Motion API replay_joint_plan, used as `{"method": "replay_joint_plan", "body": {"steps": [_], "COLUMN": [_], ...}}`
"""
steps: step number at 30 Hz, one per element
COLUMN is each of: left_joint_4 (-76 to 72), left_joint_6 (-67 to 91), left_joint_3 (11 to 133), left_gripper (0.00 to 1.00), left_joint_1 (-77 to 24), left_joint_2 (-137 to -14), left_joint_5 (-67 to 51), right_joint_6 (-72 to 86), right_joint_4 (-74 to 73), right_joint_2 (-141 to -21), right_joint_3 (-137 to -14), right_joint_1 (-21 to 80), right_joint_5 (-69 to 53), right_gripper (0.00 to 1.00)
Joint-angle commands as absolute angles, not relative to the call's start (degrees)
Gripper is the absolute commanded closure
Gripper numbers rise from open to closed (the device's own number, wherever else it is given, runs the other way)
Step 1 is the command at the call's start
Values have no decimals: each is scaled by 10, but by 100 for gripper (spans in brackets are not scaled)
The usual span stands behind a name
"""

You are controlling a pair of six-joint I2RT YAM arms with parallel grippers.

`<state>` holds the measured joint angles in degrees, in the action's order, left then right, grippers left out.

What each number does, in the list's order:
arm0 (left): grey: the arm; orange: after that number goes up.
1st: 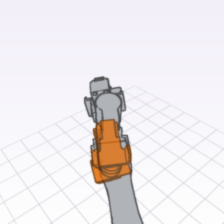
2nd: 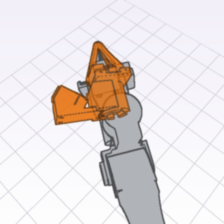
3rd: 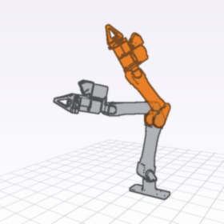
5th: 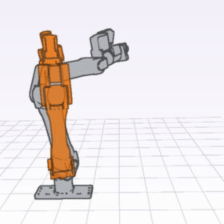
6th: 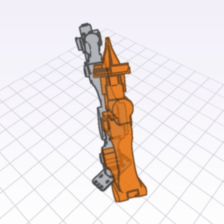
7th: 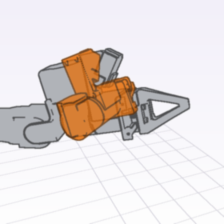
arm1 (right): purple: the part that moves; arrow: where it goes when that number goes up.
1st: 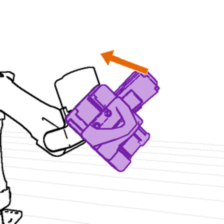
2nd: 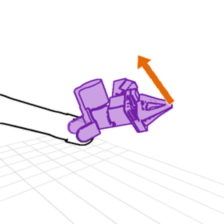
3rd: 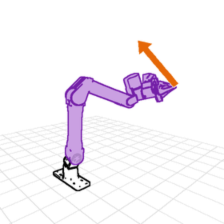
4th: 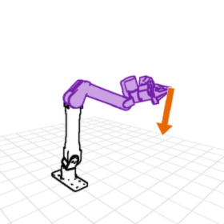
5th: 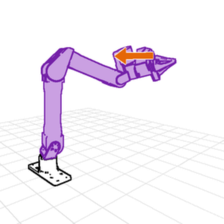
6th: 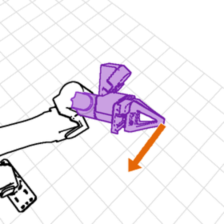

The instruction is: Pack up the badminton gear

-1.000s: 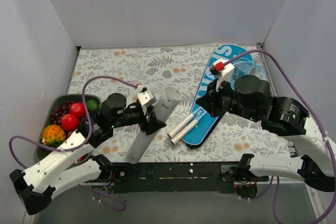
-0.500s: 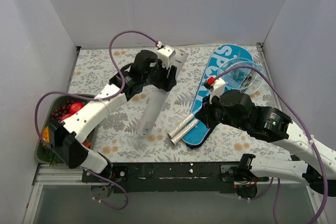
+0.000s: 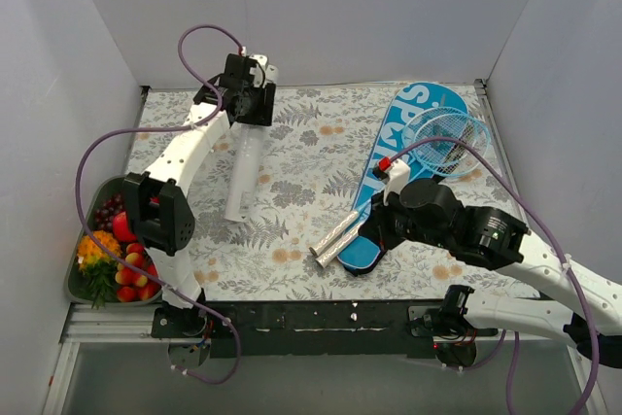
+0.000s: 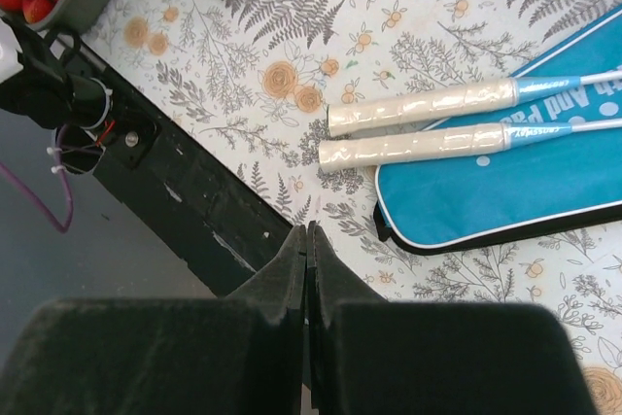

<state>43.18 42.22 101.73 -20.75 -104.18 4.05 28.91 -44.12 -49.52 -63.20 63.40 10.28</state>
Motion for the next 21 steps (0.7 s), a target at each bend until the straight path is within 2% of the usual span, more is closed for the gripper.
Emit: {"method": "replay_joint_plan", "body": {"steps": [1,6,15,21], "left_joint_4": [466,394,345,356], "left_joint_6": [450,469,464,430], "left_joint_3": [1039,964,938,936], "left_gripper": [44,44,39,25], "left_joint_1": [-173,-129,-78,-63], "left_joint_2": [-1072,-1102,-1172,-1206], "left_joint_5": [83,70,133,181], "right_joint_6": [299,294,288,270], "right_joint_4": [-416,-417,-420,-402], "right_joint_2": [-502,-511,-554,-605], "right_joint_3": [-619,-611,-593,-596], "right_joint_1": [634,634,631,612], "right_joint_5": [75,75,105,81], "right_gripper": [99,99,99,99]}}
